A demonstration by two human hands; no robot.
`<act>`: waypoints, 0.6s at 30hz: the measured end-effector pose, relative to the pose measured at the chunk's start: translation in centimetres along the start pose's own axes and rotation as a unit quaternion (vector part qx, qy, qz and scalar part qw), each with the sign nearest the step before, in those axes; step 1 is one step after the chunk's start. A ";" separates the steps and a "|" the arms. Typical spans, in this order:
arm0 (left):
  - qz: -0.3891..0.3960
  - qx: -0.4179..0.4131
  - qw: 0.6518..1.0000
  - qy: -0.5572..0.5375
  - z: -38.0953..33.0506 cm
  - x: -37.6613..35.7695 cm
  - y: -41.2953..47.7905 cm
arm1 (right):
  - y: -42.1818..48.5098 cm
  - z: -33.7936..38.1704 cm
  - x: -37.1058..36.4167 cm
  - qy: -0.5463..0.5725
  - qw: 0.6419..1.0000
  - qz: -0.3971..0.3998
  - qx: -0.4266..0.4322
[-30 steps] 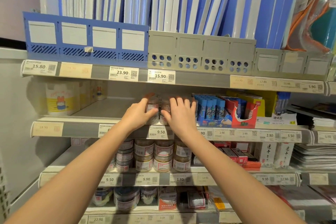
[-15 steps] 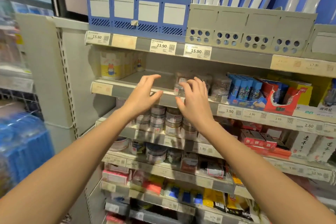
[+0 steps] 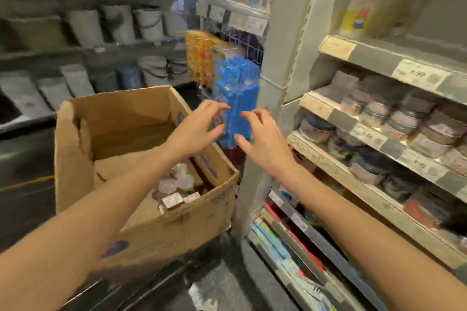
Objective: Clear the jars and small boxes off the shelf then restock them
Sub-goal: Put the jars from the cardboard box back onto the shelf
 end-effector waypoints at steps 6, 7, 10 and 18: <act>0.069 0.151 0.982 0.088 11.4 0.7 -5.0 | 3.4 6.6 -10.5 0.017 0.987 0.134 0.085; 0.083 0.185 0.975 0.094 13.2 0.5 -5.5 | 3.9 7.0 -12.2 0.004 0.983 0.160 0.089; 0.124 0.262 0.951 0.107 18.6 -0.7 -6.2 | 5.8 7.1 -17.8 -0.018 0.968 0.238 0.078; 0.226 0.315 0.917 0.096 30.4 -6.7 -7.7 | 10.3 4.3 -32.2 -0.006 0.919 0.393 -0.023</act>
Point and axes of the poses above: each hand's wrist, its own y-axis towards the middle knuckle, its own x-axis out of the back of the hand, z = x × y, the point moved 9 cm from there along y, towards the middle knuckle, and after that the axes turned 1 degree about -x, right-handed, at the moved point
